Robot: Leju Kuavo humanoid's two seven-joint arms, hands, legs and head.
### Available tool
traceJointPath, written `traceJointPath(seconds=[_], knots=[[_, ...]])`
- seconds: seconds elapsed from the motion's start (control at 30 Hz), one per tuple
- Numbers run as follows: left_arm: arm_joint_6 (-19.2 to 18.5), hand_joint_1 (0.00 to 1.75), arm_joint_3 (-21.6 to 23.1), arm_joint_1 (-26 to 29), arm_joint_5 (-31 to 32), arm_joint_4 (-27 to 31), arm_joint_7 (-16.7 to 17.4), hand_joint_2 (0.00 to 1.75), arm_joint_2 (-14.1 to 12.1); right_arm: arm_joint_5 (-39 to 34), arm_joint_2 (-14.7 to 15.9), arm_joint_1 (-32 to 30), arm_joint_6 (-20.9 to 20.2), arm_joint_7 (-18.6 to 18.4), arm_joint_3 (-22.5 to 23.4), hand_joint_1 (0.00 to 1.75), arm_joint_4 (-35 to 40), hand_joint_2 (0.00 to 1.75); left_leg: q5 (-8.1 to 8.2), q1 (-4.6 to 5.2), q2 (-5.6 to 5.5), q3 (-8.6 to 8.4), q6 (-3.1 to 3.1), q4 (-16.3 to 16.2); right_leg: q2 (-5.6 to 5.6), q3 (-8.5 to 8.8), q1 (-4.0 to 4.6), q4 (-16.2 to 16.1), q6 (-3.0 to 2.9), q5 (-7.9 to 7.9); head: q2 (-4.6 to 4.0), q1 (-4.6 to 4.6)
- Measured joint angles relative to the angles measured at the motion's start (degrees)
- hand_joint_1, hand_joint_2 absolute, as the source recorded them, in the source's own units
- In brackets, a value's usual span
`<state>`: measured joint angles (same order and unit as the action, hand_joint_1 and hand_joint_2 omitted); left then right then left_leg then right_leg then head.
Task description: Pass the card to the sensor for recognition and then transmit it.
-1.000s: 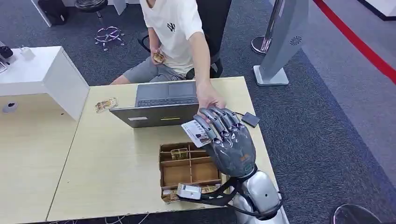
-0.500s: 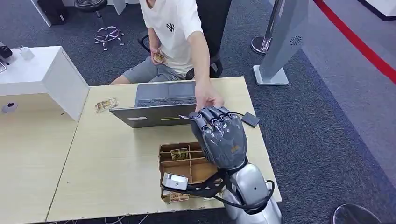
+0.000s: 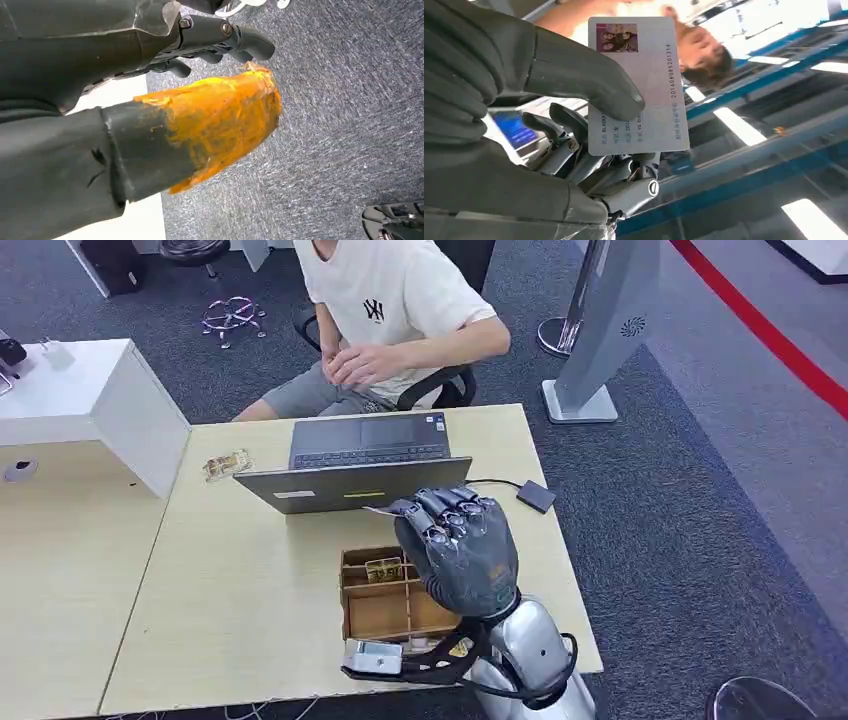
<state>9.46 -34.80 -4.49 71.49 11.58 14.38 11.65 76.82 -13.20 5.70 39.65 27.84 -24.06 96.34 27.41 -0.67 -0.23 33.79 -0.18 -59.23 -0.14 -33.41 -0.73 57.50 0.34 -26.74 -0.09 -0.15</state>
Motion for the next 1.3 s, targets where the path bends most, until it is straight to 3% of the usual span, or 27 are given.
traceJointPath(seconds=[0.07, 0.1, 0.2, 0.23, 0.37, 0.47, 0.77, 1.3], knots=[[0.11, 0.00, -0.20, -0.01, 0.04, 0.00, 0.00, 0.00, 0.02, -6.71, -1.40, -0.74, 0.04, 7.71, 2.43, 1.75, -1.60, 1.75, 0.00, 0.00, 0.00, 0.01, 0.00, 0.00, 0.00, 0.00, -0.01, 0.00, 0.00, 0.00, 0.00, -0.11], [0.15, 0.00, -0.41, -0.02, 0.07, 0.00, 0.00, 0.00, 0.02, -9.87, -1.51, -0.93, 0.02, 8.36, 2.99, 1.75, -2.30, 1.75, 0.00, 0.00, 0.00, 0.01, 0.00, 0.00, -0.01, 0.01, 0.00, 0.00, 0.00, 0.00, 0.00, -0.07], [0.35, 0.00, -1.55, -0.02, -0.29, 0.00, -0.07, 0.00, 0.15, -33.16, -0.78, -1.21, -1.14, -0.16, 1.00, 1.75, -4.33, 1.75, 0.00, 0.01, 0.01, 0.02, 0.00, 0.00, 0.01, -0.01, -0.01, 0.00, 0.01, 0.00, 0.00, -0.11], [0.48, 0.00, -1.99, -0.01, -0.44, 0.00, -0.11, 0.00, 0.15, -39.44, -0.41, -1.62, -2.21, -1.46, -0.29, 1.75, -4.28, 1.75, 0.00, 0.02, 0.01, 0.02, 0.00, 0.00, 0.03, -0.04, -0.01, 0.00, 0.01, 0.00, 0.00, -0.09], [0.90, 0.00, -3.37, 0.03, -0.85, 0.00, -0.39, 0.00, 0.17, -54.93, 1.29, -3.65, -7.59, -3.07, -2.43, 1.75, -2.23, 1.75, 0.00, 0.01, 0.00, 0.03, 0.00, -0.01, -0.01, -0.04, -0.01, 0.00, 0.02, -0.03, 0.02, -0.11], [1.07, 0.00, -4.42, 0.05, -1.33, 0.00, -0.48, 0.00, 0.15, -61.64, 2.47, -5.94, -10.86, -2.62, -1.87, 1.75, -0.59, 1.75, 0.07, 0.01, 0.00, 0.03, 0.02, -0.01, 0.01, -0.04, -0.01, 0.00, 0.02, -0.06, 0.00, -0.13], [1.97, 0.00, -6.38, 0.04, -1.51, 0.00, -0.79, 0.00, 0.04, -66.96, 3.63, -10.79, -15.21, -1.13, 4.52, 1.75, 0.48, 1.75, 0.09, 0.01, 0.00, 0.01, 0.02, -0.01, 0.02, -0.03, -0.01, 0.00, 0.03, -0.09, 0.00, -0.11], [2.43, 0.00, -8.50, 0.05, -2.19, 0.00, -1.14, 0.00, -0.11, -62.83, 5.03, -17.12, -13.90, -2.14, 15.82, 1.75, 0.74, 1.75, 0.11, 0.02, 0.00, 0.02, 0.04, -0.01, 0.02, -0.02, -0.01, -0.01, 0.05, -0.13, 0.00, -0.11]])
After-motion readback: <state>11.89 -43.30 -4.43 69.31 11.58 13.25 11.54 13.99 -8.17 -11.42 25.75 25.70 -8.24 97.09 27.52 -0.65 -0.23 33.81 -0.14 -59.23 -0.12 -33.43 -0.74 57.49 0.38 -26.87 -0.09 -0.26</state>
